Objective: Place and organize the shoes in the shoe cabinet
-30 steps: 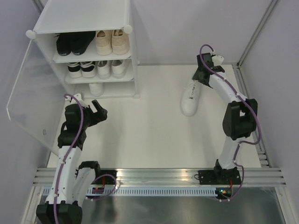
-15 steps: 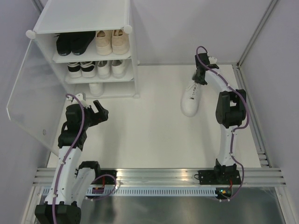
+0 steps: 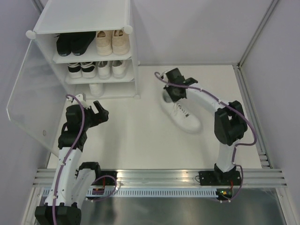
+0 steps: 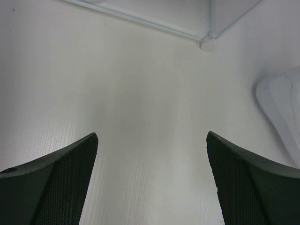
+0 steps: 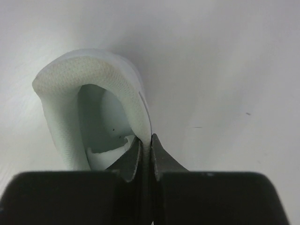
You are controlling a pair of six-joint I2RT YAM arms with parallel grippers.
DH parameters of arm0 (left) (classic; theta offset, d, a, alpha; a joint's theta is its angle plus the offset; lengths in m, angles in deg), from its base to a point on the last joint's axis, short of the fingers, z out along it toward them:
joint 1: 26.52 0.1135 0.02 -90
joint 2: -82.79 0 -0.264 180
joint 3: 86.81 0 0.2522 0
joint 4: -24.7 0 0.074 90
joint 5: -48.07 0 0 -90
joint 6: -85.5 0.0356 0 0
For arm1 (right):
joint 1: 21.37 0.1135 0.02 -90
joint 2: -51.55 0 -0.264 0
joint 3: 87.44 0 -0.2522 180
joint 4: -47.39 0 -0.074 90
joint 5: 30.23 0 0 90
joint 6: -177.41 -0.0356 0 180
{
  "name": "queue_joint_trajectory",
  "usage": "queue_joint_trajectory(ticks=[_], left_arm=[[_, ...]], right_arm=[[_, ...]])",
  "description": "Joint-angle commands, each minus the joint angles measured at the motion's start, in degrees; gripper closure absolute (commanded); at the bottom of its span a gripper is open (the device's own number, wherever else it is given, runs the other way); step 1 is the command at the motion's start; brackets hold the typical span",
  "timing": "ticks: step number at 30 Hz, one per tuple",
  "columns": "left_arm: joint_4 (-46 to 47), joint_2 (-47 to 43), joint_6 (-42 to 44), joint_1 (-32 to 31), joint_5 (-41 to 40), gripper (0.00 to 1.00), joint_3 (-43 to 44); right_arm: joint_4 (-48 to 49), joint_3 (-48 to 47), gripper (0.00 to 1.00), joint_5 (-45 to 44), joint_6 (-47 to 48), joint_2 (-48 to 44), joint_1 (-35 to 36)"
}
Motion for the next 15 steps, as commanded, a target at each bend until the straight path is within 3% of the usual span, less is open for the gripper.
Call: queue_joint_trajectory(ticks=[1,6,10,12,13,15], left_arm=[[0.19,-0.47,1.82,-0.14,-1.12,0.02,0.71],[0.19,-1.17,1.64,-0.14,-1.92,0.02,0.53],[0.11,-2.05,1.55,-0.14,-3.5,0.02,0.44],[0.11,-2.58,1.46,-0.14,-4.03,0.02,0.18],[0.11,-2.84,1.38,-0.14,-4.29,0.02,0.18],[0.11,-2.93,1.38,-0.14,-4.29,0.02,0.09]], right_arm=[[-2.66,6.68,0.99,10.57,17.38,-10.76,10.44],[-3.8,12.16,0.99,12.7,29.68,-13.77,23.73],[-8.81,8.31,0.99,13.4,32.69,-7.99,32.08],[-10.04,7.42,0.94,11.39,32.7,-5.87,33.59],[-10.22,7.15,0.83,11.21,32.0,-4.21,34.55],[-10.75,6.98,0.78,9.54,30.86,-3.14,35.08]])
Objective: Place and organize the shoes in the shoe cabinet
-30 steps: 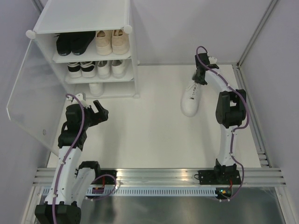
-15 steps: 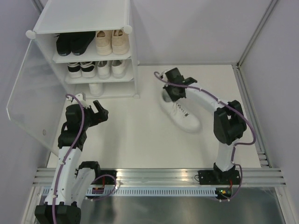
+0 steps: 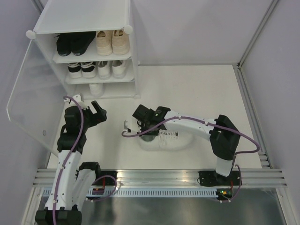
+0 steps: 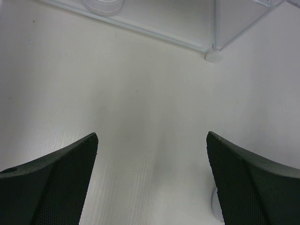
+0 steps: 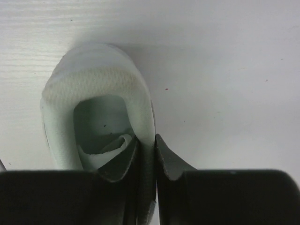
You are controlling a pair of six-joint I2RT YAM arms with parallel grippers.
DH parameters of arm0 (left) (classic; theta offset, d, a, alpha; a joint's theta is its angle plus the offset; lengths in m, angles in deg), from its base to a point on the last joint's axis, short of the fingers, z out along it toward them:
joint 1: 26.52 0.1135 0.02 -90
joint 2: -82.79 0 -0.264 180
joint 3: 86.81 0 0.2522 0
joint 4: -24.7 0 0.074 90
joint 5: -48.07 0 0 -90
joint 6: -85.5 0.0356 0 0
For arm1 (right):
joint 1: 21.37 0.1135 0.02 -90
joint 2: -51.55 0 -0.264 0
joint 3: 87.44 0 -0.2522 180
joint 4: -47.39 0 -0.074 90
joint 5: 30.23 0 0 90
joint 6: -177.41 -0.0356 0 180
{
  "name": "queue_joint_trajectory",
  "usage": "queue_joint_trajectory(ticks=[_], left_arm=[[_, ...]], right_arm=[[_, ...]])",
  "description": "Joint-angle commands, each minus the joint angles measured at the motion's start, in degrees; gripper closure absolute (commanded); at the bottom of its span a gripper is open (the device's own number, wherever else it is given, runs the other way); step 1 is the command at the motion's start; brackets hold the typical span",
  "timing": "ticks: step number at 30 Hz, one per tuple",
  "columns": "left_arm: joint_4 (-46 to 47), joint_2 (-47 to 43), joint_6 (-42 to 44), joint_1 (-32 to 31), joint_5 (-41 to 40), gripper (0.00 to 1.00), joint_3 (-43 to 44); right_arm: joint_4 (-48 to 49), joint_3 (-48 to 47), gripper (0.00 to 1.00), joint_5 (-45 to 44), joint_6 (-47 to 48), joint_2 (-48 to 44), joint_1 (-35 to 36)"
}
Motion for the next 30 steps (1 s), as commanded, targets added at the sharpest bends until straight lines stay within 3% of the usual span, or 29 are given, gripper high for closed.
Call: queue_joint_trajectory(ticks=[1,6,9,11,14,17,20,21,22,30], left_arm=[[0.11,-0.79,1.38,-0.12,-1.52,0.02,-0.08],[0.19,-0.53,1.29,-0.12,-1.08,0.02,0.09],[0.11,-0.27,1.2,-0.2,-0.9,0.02,0.09],[0.11,-0.26,1.29,-0.12,-1.08,0.02,0.09],[0.19,-0.09,1.29,-0.12,-0.82,0.02,0.09],[0.19,0.0,1.29,-0.12,-0.64,0.02,0.09],[0.02,0.17,1.29,-0.12,-0.55,0.02,0.18],[0.1,0.17,1.38,-0.12,-0.38,0.02,0.09],[0.11,0.26,1.29,-0.12,-0.2,0.02,0.18],[0.11,0.35,1.29,-0.2,0.59,0.02,0.18]], right_arm=[[-1.55,-1.27,0.75,-0.54,0.28,3.57,1.34],[1.96,0.93,0.59,-5.89,-7.28,-0.02,1.52],[3.28,1.02,0.55,-12.57,-15.61,-3.53,1.6],[4.6,0.93,0.46,-17.66,-20.71,-6.61,1.87],[4.17,0.41,0.37,-26.27,-35.45,-9.78,1.96],[-0.3,0.84,0.36,-34.17,-50.59,-11.1,2.04],[-2.16,4.53,0.33,-36.57,-61.41,-12.68,2.04],[-2.08,6.63,0.25,-36.32,-63.35,-13.47,2.04],[-2.25,7.34,0.24,-35.7,-66.15,-13.74,2.04],[-2.6,11.21,0.24,-35.09,-73.55,-17.52,5.65]])
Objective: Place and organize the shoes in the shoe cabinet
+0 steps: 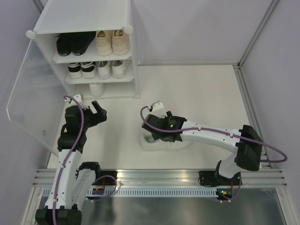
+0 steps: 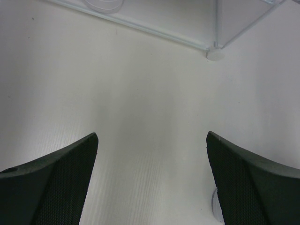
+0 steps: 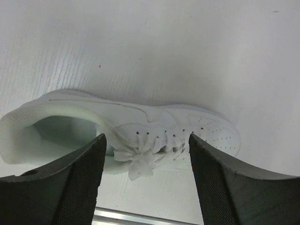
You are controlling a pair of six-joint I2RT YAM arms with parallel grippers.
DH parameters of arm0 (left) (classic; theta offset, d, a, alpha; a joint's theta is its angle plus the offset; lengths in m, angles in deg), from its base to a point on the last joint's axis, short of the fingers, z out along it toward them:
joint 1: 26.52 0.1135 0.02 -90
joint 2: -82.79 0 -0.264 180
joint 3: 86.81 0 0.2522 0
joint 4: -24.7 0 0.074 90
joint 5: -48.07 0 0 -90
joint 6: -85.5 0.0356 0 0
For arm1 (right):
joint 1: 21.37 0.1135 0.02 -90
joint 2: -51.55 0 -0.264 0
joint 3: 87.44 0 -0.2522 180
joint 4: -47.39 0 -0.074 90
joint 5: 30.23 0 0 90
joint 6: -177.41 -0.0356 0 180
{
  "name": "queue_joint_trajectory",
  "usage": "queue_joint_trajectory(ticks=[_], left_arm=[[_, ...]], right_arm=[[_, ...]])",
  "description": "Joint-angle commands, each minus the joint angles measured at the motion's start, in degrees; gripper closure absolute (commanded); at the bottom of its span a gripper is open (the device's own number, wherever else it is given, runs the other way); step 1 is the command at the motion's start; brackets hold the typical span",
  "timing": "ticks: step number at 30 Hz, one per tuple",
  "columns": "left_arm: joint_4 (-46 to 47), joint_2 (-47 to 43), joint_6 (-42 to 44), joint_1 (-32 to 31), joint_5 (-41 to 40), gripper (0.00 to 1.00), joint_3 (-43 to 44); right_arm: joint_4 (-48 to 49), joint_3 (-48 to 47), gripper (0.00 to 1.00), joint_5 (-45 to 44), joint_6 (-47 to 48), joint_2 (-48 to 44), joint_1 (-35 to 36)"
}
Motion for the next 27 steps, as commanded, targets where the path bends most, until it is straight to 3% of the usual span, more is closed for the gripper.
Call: queue_joint_trajectory(ticks=[1,11,17,20,21,23,24,25,27], left_arm=[[0.19,0.04,1.29,-0.2,0.83,0.02,0.2],[0.11,-0.13,1.29,-0.2,1.1,0.02,0.11],[0.11,-0.22,1.2,-0.2,1.36,0.02,0.02],[0.11,-0.13,1.2,-0.12,1.45,0.02,0.11],[0.11,-0.22,1.2,-0.12,1.45,0.02,0.11],[0.02,-0.22,1.29,-0.12,1.54,0.02,0.11],[0.1,-0.22,1.29,-0.2,1.54,0.02,0.02],[0.02,-0.22,1.29,-0.12,1.45,0.02,0.11],[0.02,-0.31,1.29,-0.12,1.45,0.02,0.11]], right_arm=[[-0.05,1.25,0.24,-1.01,-6.76,-3.38,1.08],[3.3,6.26,0.25,-0.57,-10.19,0.75,1.26],[4.17,6.44,0.38,-2.67,-8.18,4.35,-0.59],[4.88,5.74,0.49,-3.29,-5.37,6.37,-1.12],[4.88,5.21,0.6,-3.38,-4.75,7.16,-1.2],[4.97,4.77,0.71,-3.03,-2.39,7.7,-1.21],[5.32,4.6,0.86,-2.68,-1.07,7.7,-1.21],[7.06,4.77,0.94,-1.55,0.51,7.44,-1.12],[9.52,4.68,0.99,-1.19,6.4,5.95,-0.59]])
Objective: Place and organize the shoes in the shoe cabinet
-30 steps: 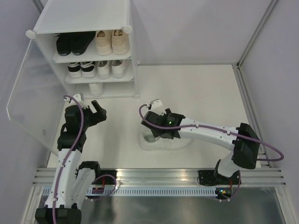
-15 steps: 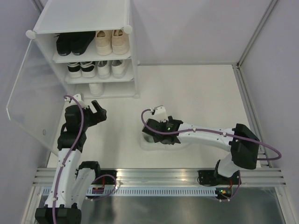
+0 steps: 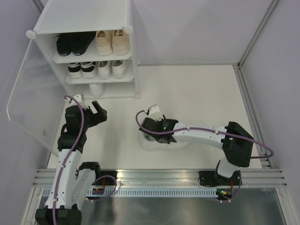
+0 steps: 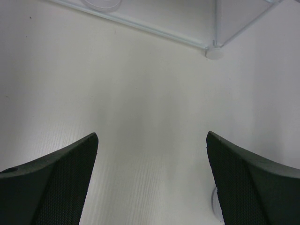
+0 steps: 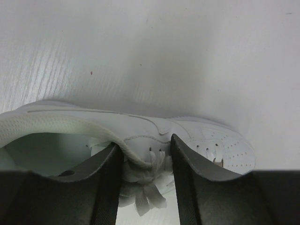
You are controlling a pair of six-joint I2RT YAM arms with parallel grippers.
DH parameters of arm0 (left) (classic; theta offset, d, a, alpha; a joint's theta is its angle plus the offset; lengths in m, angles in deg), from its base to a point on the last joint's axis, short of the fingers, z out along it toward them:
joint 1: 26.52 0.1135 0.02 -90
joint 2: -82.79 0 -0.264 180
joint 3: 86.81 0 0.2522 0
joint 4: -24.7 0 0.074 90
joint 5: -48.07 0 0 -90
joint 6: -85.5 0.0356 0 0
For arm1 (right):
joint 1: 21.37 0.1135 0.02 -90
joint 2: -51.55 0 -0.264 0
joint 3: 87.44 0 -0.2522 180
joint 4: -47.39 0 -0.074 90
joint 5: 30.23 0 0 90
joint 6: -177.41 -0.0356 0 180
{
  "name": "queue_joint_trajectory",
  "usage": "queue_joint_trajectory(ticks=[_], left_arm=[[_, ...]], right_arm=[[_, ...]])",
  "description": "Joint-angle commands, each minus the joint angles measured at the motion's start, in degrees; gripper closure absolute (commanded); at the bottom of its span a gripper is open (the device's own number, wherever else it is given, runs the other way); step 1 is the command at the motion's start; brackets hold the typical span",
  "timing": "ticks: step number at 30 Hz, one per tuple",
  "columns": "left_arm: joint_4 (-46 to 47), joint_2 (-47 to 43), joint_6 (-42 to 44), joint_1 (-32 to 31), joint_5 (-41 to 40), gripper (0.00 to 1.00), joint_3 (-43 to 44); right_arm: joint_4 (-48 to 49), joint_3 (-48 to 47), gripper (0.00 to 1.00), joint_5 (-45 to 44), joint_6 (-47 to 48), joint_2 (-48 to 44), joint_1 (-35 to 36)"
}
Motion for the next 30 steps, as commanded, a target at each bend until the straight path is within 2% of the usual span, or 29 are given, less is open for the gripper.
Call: queue_joint_trajectory(ticks=[1,5,12,18,21,24,25,28,29,30], left_arm=[[0.02,-0.5,1.29,-0.12,0.9,0.02,0.11],[0.02,-0.59,1.11,-0.12,0.72,0.02,0.2],[-0.16,-1.64,0.68,-0.12,-1.56,0.02,0.02],[-0.69,-2.44,-0.03,-0.2,-3.93,0.02,0.11],[-0.77,-2.52,-0.12,-0.12,-3.58,0.02,0.02],[-0.77,-2.53,0.32,-0.12,-2.35,0.02,-0.06],[-0.6,-2.53,0.58,-0.12,-2.35,0.01,-0.06],[-1.56,-2.09,1.2,-0.12,2.56,0.01,0.55],[-1.91,-1.74,1.11,-0.12,5.79,0.01,1.25],[-2.44,-1.39,1.11,-0.12,7.56,0.01,1.6]], right_arm=[[3.46,0.14,0.99,1.68,10.36,0.3,-0.31],[8.81,-2.14,0.99,5.71,28.7,-1.89,1.97],[18.49,-6.36,0.99,24.16,47.53,-2.34,2.77],[15.96,-11.55,0.99,38.31,56.52,0.38,3.38],[13.06,-13.84,0.99,38.25,58.38,2.49,4.0],[14.88,-12.35,0.98,37.37,57.5,1.71,4.0],[15.5,-11.74,0.96,37.02,57.15,1.1,4.0],[14.98,-11.29,0.76,34.75,54.95,-0.58,4.0],[14.46,-11.81,0.58,34.12,54.25,-1.28,4.0],[14.02,-11.73,0.53,33.07,52.59,-1.81,4.0]])
